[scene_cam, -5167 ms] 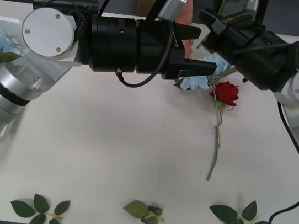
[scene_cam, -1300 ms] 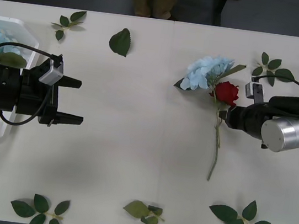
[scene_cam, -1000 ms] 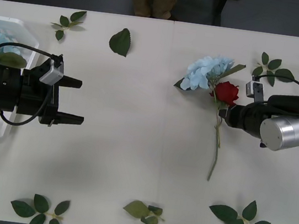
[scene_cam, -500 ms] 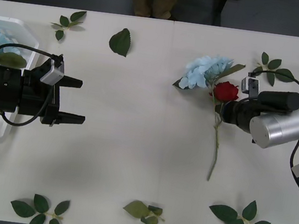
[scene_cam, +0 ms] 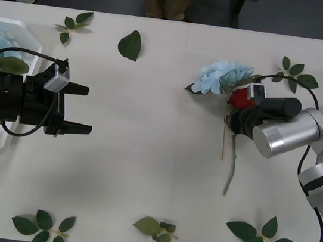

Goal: Place the red flowers into the right box and the blue flowers into the left box. If a person shows an open palm, hand one flower to the person first, then continue sorting.

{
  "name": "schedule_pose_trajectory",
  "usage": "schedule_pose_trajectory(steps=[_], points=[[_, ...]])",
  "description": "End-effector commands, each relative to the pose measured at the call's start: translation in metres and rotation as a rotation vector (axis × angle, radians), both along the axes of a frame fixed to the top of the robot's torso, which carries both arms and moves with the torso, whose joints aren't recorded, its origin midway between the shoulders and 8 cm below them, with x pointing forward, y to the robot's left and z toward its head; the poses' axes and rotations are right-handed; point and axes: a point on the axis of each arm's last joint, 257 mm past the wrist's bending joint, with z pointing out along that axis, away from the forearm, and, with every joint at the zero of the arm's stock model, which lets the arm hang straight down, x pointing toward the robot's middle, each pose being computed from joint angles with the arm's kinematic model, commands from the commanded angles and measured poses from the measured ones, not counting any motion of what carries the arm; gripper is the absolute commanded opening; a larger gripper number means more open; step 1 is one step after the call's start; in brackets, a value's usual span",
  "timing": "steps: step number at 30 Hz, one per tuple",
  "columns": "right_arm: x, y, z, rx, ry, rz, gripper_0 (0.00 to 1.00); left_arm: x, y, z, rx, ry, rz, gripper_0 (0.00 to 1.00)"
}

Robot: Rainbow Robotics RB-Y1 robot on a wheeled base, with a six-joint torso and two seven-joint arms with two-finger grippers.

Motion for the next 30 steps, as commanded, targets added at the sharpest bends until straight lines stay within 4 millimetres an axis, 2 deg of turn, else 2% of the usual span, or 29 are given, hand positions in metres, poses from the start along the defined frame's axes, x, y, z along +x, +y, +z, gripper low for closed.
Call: schedule_pose_trajectory(steps=[1,2,3,4,5,6,10,14,19,21,22,24,27,30], points=[[0.008,0.017,0.003,0.011,-0.011,0.009,0.79,-0.007,-0.009,-0.003,-0.027,0.044,0.014,1.00],[0.007,0.015,0.000,0.008,-0.006,0.006,0.64,-0.007,-0.009,-0.003,-0.027,0.044,0.014,1.00],[0.007,0.013,-0.002,0.006,-0.002,0.003,0.44,-0.007,-0.009,-0.003,-0.027,0.044,0.014,1.00],[0.006,0.013,-0.004,0.010,0.002,0.001,0.33,-0.007,-0.009,-0.003,-0.027,0.044,0.014,1.00],[0.006,0.013,-0.004,0.012,0.003,0.000,0.13,-0.007,-0.009,-0.003,-0.027,0.044,0.014,1.00],[0.006,0.014,-0.003,0.015,0.003,0.001,0.00,-0.007,-0.009,-0.003,-0.027,0.044,0.014,1.00],[0.008,0.018,0.002,0.024,-0.009,0.006,0.00,-0.007,-0.009,-0.003,-0.027,0.044,0.014,1.00],[0.009,0.017,0.024,0.037,-0.018,0.006,0.00,-0.007,-0.009,-0.003,-0.027,0.044,0.014,1.00],[-0.005,0.003,0.079,0.050,0.012,-0.008,0.00,-0.007,-0.009,-0.003,-0.027,0.044,0.014,1.00],[-0.015,-0.013,0.109,0.055,0.023,-0.015,0.00,-0.007,-0.009,-0.003,-0.027,0.044,0.014,1.00],[-0.017,-0.017,0.116,0.057,0.025,-0.016,0.00,-0.007,-0.009,-0.003,-0.027,0.044,0.014,1.00],[-0.025,-0.038,0.144,0.057,0.027,-0.023,0.00,-0.007,-0.009,-0.003,-0.027,0.044,0.014,1.00],[-0.032,-0.068,0.167,0.033,0.026,-0.038,0.00,-0.007,-0.009,-0.003,-0.027,0.044,0.014,1.00],[-0.037,-0.129,0.193,-0.093,0.022,-0.050,0.00,-0.007,-0.009,-0.003,-0.027,0.044,0.014,1.00]])
